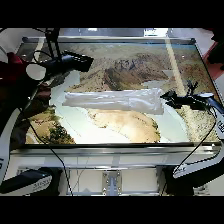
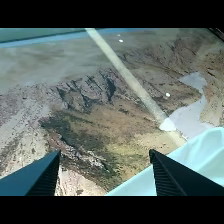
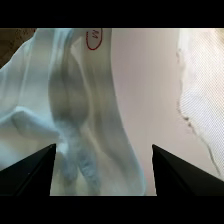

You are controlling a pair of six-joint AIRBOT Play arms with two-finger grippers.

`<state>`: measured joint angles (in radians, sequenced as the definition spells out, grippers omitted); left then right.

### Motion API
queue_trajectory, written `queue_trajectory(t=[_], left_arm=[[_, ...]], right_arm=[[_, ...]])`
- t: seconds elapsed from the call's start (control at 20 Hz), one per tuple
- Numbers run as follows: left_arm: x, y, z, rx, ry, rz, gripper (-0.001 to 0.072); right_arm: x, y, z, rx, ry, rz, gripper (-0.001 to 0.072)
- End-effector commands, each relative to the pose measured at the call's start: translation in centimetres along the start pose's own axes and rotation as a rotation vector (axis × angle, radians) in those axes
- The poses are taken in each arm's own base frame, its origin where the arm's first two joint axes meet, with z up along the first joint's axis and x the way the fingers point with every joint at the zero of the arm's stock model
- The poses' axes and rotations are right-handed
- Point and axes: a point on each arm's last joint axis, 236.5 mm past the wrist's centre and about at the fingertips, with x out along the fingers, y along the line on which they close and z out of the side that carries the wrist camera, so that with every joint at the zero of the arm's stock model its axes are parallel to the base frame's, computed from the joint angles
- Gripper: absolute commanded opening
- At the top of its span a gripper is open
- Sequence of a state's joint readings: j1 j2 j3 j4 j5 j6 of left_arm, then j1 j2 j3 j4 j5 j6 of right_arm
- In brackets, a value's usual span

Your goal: Fold the shirts.

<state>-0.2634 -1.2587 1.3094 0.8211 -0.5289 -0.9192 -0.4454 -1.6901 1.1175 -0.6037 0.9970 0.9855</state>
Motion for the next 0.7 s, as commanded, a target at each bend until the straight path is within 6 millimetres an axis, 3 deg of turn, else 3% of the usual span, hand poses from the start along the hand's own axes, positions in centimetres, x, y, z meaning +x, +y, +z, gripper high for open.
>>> queue_trajectory(t=[0.0, 0.1, 0.25, 0.55, 0.65], left_arm=[[1.2, -2.5, -2.2, -0.006, 0.074, -0.072, 0.0642], [2.4, -3.5, -4.2, -0.017, 0.127, -0.097, 0.0642], [3.9, -4.5, -6.9, -0.021, 0.198, -0.129, 0.0642], [4.9, -4.1, -8.4, -0.052, 0.231, -0.121, 0.0641], [4.9, -4.0, -8.6, -0.072, 0.235, -0.119, 0.0531]], right_arm=[[1.4, 1.0, 1.6, -0.038, 0.004, 0.028, 0.0692], [2.5, 2.1, 2.0, -0.039, 0.019, 0.039, 0.0691], [4.5, 3.3, 0.6, -0.041, 0.102, 0.077, 0.0690], [4.8, 4.7, -1.6, -0.053, 0.197, 0.124, 0.0687], [4.7, 5.0, -2.0, -0.052, 0.213, 0.135, 0.0619]])
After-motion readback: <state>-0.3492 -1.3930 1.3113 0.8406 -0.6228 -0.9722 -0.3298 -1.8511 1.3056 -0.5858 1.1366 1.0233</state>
